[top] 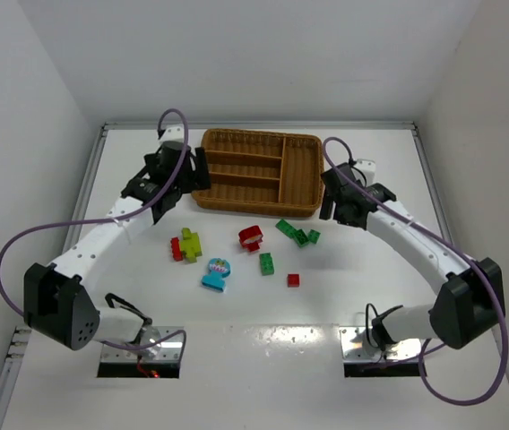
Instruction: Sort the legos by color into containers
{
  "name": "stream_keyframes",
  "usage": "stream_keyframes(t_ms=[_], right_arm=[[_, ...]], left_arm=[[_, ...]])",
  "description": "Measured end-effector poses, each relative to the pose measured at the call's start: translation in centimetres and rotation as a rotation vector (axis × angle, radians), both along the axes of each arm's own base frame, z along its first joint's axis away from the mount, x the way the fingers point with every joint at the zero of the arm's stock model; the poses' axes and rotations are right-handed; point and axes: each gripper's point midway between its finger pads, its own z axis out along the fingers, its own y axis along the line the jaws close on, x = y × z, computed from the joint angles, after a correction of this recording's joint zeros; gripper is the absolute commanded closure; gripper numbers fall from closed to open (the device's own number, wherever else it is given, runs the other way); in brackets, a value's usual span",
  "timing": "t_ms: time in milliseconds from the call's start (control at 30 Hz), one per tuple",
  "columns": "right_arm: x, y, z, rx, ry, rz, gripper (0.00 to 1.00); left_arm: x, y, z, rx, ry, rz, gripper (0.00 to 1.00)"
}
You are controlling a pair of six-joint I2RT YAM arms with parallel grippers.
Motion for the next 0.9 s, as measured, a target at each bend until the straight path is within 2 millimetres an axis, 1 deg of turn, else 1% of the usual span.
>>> stream_keyframes(t_ms=[100, 267, 367, 467, 533, 600, 633, 700, 833, 900], right_arm=[[-0.2, 0.4, -0.7, 0.021, -0.009, 0.016, 0.01], [-1.9, 0.6, -2.2, 0.051, 0.021, 0.041, 0.01], [-3.0, 1.3, -2.6, 0.070, 0.028, 0.075, 0.01], [-4.4, 3.8, -2.1, 0.108, -0.001, 0.148, 0.01], [-5.9, 6.4, -1.6, 0.149, -0.033, 0.216, 0.01], [-8.0, 9.3, -1.7, 0.210, -0.051, 0.286, 0.01], [-9.1, 10.6, -2.1, 0.241, -0.049, 0.319, 0.01], [-11.0, 12.1, -3.4, 0.271, -0.016, 0.355, 0.01], [-12.8, 13.9, -7.1, 0.227, 0.085, 0.390, 0.01], [-13.4, 14.5, -9.4, 0.174, 0.147, 0.407, 0.05]], left_arm=[[-0.3, -0.3, -0.5, 0.004, 0.015, -0.015, 0.00], [-0.3, 0.0, -0.5, 0.019, 0.015, -0.004, 0.00], [-0.3, 0.4, -0.5, 0.034, 0.011, 0.011, 0.00], [-0.3, 0.6, -0.5, 0.043, 0.012, 0.019, 0.00], [-0.4, 0.7, -0.5, 0.042, 0.015, 0.029, 0.00], [-0.6, 0.7, -0.7, 0.031, 0.017, 0.041, 0.00], [-0.7, 0.7, -0.8, 0.026, 0.019, 0.047, 0.00], [-1.0, 0.8, -1.1, 0.021, 0.023, 0.054, 0.00], [-1.4, 1.0, -1.9, 0.023, 0.040, 0.064, 0.00], [-1.5, 1.1, -2.3, 0.028, 0.048, 0.068, 0.00]])
